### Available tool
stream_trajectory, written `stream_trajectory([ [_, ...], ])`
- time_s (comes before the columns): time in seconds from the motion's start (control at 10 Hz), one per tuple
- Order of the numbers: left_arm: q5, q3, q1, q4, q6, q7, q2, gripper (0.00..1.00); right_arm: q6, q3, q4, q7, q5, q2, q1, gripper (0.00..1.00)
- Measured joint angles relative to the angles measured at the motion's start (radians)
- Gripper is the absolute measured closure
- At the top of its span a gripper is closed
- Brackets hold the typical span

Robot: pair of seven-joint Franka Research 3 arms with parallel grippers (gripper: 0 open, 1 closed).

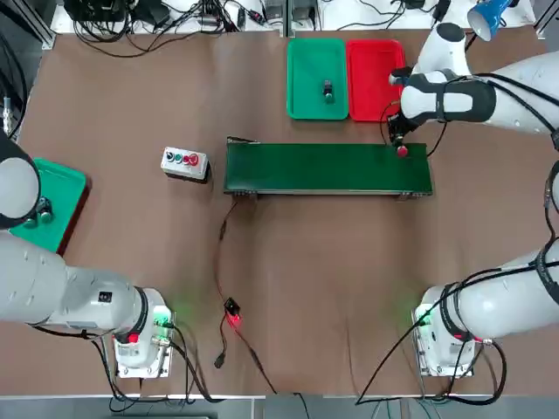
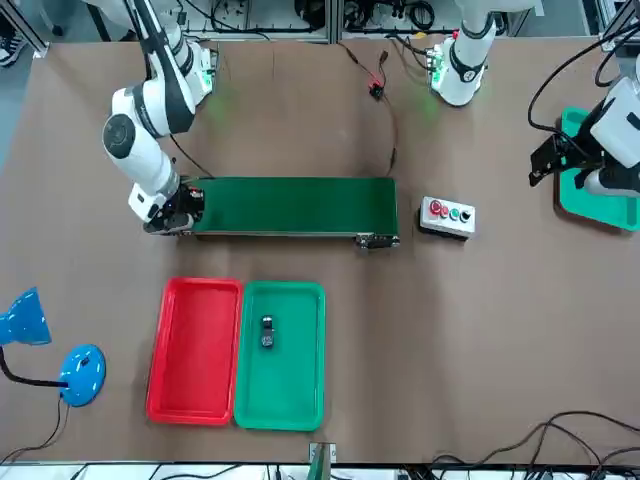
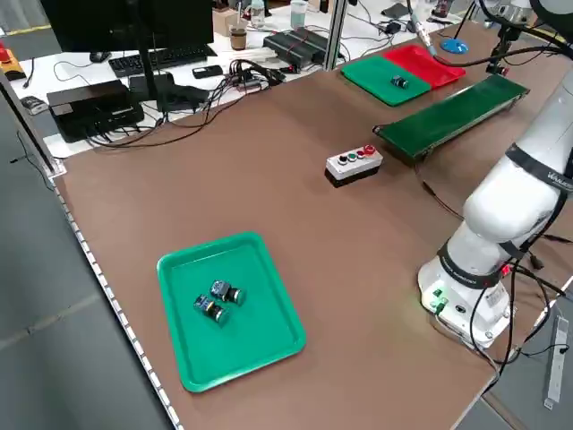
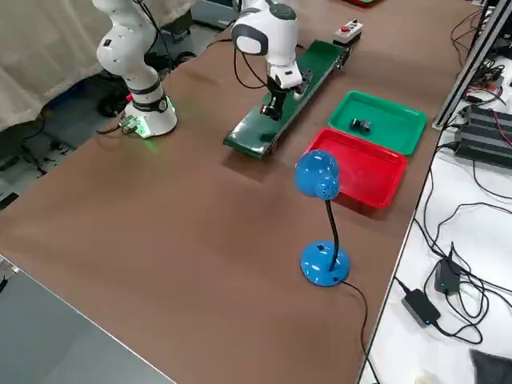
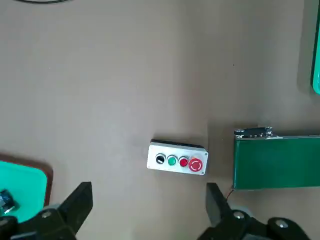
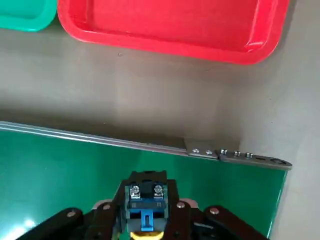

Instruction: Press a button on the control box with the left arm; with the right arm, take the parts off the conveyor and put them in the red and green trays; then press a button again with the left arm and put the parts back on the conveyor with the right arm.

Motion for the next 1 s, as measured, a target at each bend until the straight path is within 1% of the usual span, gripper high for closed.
stream_trajectory([
  [0.6,0.000,0.000,-0.001,0.000,0.000,0.001,0.000,0.00,0.054,0.000,-0.046,-0.001,0.000,0.019,0.000,0.67],
  [0.9,0.000,0.006,0.002,0.001,0.000,0.001,0.000,0.00,0.076,0.000,-0.046,-0.001,-0.001,0.050,0.000,0.63],
  [1.0,0.000,0.008,0.002,0.001,0.000,0.001,0.000,0.00,0.079,0.000,-0.046,-0.001,-0.001,0.058,0.000,0.59],
])
